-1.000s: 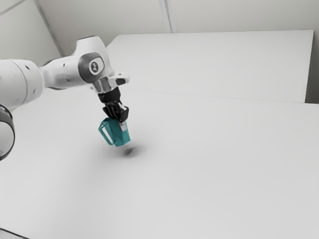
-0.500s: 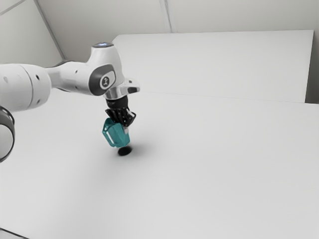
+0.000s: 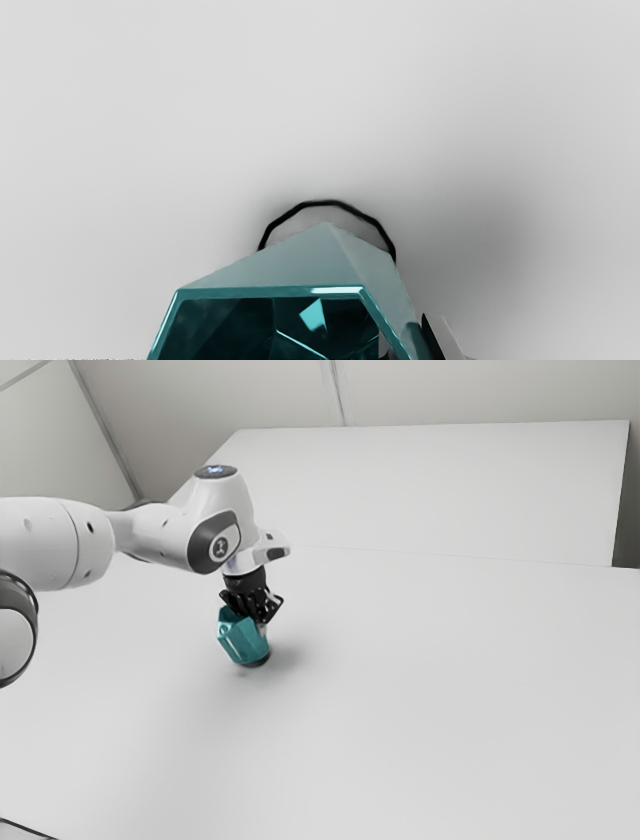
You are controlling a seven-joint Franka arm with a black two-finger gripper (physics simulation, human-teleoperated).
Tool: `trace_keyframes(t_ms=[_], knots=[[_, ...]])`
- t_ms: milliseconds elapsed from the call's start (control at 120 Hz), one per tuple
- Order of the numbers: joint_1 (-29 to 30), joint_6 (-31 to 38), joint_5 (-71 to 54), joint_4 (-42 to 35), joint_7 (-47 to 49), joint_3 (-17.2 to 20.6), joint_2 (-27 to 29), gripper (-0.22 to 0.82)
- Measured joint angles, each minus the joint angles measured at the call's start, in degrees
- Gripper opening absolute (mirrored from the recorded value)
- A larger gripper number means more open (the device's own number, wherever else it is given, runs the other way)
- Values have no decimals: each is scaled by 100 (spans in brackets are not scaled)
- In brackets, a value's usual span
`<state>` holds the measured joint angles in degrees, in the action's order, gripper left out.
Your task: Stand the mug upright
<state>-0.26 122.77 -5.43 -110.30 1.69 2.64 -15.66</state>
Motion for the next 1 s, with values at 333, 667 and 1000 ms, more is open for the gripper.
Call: trace_keyframes(t_ms=[333, 667, 1000], knots=[[-11, -67, 243, -34, 200, 67, 427, 43], [-32, -1336, 400, 992, 84, -36, 894, 57], [0, -2555, 450, 2119, -327, -154, 1068, 60]])
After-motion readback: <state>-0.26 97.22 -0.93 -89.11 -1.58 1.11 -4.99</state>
